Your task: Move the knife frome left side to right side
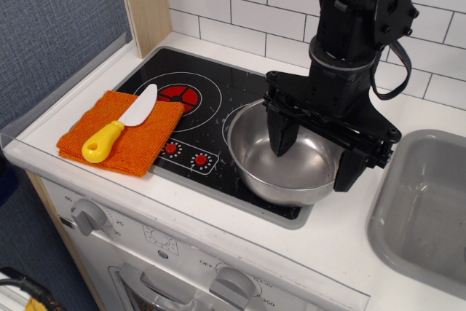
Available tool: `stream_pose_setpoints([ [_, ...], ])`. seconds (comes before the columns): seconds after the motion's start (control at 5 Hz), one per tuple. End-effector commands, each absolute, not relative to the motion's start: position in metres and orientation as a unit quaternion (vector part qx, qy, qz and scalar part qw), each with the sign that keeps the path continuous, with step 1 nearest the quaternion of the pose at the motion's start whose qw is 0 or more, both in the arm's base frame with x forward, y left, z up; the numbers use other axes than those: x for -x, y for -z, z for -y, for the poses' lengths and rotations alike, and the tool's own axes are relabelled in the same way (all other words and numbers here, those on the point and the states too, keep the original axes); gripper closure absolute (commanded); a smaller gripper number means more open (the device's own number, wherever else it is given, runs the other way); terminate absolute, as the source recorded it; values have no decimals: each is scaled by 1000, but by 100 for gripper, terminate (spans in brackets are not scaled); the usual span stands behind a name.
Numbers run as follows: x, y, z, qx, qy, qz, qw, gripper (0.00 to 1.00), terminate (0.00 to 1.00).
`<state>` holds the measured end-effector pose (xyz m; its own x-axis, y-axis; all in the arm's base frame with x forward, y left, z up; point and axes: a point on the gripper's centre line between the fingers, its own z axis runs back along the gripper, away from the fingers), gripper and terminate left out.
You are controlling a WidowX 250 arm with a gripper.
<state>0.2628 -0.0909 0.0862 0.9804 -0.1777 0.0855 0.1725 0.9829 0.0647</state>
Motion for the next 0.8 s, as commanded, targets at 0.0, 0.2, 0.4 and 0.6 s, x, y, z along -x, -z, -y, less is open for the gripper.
stream_pose_setpoints([
  [0.0,-263,-86,91,-28,88,46,995,0,0],
  [0.2,-257,-91,69,-24,68,48,996,0,0],
  [0.4,-245,-100,26,-9,32,71,997,0,0],
  [0.6,-226,-101,-24,-12,-5,85,996,0,0],
])
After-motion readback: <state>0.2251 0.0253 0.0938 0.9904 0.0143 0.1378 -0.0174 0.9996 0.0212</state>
